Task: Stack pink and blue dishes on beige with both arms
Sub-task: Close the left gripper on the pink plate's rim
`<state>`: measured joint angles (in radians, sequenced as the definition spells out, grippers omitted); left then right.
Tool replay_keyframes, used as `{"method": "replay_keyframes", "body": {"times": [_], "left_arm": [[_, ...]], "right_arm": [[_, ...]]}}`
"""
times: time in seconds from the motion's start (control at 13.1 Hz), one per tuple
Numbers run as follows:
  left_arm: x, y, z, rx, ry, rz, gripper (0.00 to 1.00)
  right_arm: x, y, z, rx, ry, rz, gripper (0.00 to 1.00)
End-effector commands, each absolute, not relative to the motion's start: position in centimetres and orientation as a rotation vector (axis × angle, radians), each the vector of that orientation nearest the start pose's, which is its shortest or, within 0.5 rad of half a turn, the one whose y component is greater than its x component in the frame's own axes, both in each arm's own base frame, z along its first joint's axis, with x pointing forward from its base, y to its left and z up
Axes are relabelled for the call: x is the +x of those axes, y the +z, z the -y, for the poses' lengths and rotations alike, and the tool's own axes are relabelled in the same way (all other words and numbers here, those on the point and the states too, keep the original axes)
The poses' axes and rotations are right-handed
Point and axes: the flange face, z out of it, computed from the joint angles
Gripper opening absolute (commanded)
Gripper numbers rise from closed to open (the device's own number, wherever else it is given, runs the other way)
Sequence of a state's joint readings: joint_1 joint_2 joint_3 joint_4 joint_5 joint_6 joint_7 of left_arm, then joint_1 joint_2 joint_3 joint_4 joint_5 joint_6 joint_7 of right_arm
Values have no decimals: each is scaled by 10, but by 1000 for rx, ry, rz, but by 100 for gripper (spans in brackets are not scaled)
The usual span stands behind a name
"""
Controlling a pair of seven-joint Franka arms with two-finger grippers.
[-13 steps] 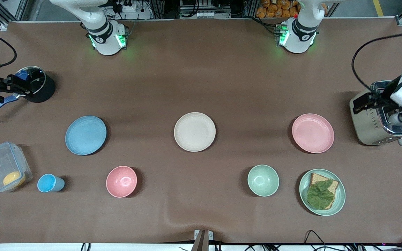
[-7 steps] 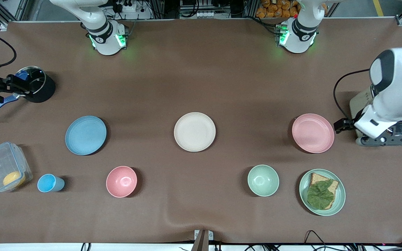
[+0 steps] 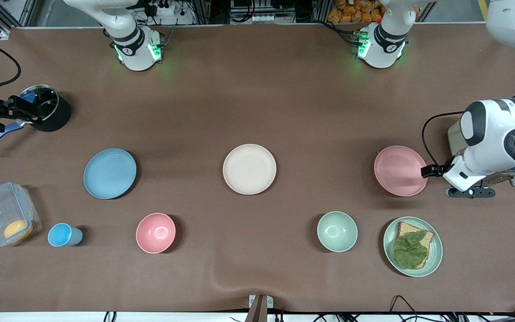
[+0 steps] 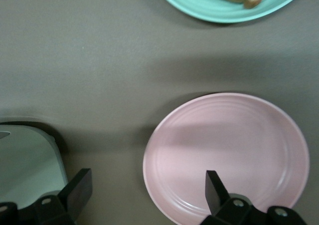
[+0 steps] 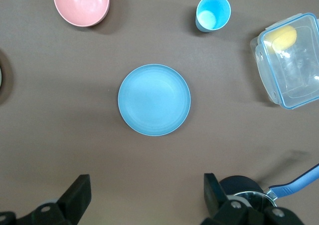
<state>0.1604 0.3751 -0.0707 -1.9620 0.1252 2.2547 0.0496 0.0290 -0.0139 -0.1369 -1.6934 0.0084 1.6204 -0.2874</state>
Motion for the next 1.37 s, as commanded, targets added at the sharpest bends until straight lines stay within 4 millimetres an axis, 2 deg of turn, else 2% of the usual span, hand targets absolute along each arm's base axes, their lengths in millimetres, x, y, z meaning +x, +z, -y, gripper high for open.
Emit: {"method": "replay_keyframes", "body": {"times": [0.0,0.23,0.3,0.38,0.69,0.91,0.99,1.22,1.29], "left_arm": [[600,265,-65,-3076,151,-89,100],[595,221,-74,-3092,251,-60,100],[593,210,-85,-3097,254,-36,98],[593,208,-89,-3098,247,-28,98],[591,199,-90,-3120,267,7,81],[591,195,-89,-3122,276,8,57],[590,194,-89,-3124,281,12,54],[590,192,-87,-3142,285,39,34],[590,192,-85,-3143,285,35,32]], "right_arm": [[547,581,61,-3105,93,286,100],[547,581,61,-3105,93,286,100],[548,580,61,-3105,96,283,100],[547,580,63,-3105,95,271,100],[551,571,69,-3101,120,244,100],[551,571,71,-3101,125,249,100],[551,571,70,-3101,125,251,100],[551,572,67,-3102,125,244,100],[551,572,66,-3101,123,256,100]]}}
